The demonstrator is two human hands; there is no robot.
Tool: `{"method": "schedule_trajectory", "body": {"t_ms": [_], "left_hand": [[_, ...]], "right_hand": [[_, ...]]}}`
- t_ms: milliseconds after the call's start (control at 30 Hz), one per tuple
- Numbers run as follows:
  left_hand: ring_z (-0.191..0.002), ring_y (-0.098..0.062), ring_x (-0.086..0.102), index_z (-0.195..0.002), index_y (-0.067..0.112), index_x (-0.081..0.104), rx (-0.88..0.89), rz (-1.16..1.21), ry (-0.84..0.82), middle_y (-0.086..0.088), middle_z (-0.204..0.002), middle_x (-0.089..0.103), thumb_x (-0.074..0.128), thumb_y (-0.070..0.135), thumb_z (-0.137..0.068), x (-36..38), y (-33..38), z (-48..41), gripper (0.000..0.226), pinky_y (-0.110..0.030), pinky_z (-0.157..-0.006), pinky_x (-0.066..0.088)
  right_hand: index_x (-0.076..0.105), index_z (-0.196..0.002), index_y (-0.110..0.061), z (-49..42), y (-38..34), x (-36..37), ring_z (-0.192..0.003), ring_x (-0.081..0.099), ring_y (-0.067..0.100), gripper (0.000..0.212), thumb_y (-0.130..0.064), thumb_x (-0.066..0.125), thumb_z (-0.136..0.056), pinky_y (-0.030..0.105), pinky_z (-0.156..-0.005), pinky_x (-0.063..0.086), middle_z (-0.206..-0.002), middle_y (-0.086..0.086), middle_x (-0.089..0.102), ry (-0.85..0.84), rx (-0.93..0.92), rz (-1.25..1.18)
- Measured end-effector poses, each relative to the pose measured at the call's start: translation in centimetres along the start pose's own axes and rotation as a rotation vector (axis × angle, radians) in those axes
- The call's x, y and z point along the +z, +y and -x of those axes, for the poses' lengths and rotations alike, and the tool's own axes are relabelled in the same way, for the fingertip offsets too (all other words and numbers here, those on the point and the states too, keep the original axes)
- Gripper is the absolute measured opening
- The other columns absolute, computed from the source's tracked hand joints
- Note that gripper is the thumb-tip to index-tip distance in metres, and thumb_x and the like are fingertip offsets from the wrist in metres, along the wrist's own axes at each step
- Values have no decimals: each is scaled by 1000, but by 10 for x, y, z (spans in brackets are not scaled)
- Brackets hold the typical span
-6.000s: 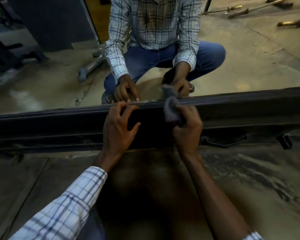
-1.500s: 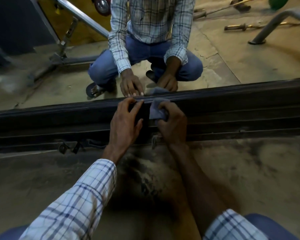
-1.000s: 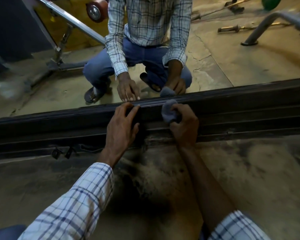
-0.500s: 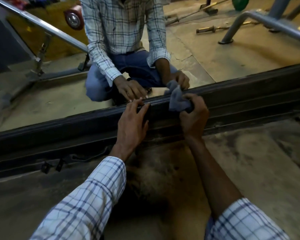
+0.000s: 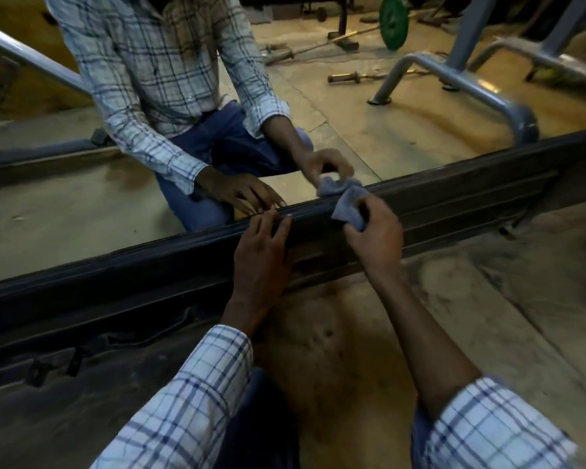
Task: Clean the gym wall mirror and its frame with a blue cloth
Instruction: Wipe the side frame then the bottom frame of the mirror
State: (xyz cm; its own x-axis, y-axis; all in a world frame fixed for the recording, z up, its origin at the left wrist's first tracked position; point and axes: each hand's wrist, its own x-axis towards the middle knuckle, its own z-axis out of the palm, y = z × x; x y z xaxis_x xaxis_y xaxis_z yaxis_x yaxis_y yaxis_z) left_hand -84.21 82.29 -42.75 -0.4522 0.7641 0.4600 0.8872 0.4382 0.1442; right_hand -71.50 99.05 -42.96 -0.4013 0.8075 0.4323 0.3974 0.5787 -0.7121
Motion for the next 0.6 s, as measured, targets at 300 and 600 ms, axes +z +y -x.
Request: {"method": "schedule_trajectory", "body": {"t_ms": [300, 600], "left_hand": [[-134, -39, 49, -142, 4, 58, -52, 12, -9, -21, -145, 53, 82, 12, -80, 1, 10, 3, 67, -49, -99, 54], [-134, -39, 48, -142, 4, 58, -93, -6, 99, -20, -143, 53, 84, 11, -78, 14, 20, 5, 69, -51, -98, 54]], "right_hand": [[61, -114, -21, 5, -8, 10, -93, 57, 2, 27, -23, 73, -90, 12, -80, 44, -108, -4, 60, -144, -16, -97], [66, -104, -12, -10, 24, 5, -87, 59, 10, 15, -10, 66, -89, 25, -79, 50, -97, 2, 66, 52, -151, -178]]}}
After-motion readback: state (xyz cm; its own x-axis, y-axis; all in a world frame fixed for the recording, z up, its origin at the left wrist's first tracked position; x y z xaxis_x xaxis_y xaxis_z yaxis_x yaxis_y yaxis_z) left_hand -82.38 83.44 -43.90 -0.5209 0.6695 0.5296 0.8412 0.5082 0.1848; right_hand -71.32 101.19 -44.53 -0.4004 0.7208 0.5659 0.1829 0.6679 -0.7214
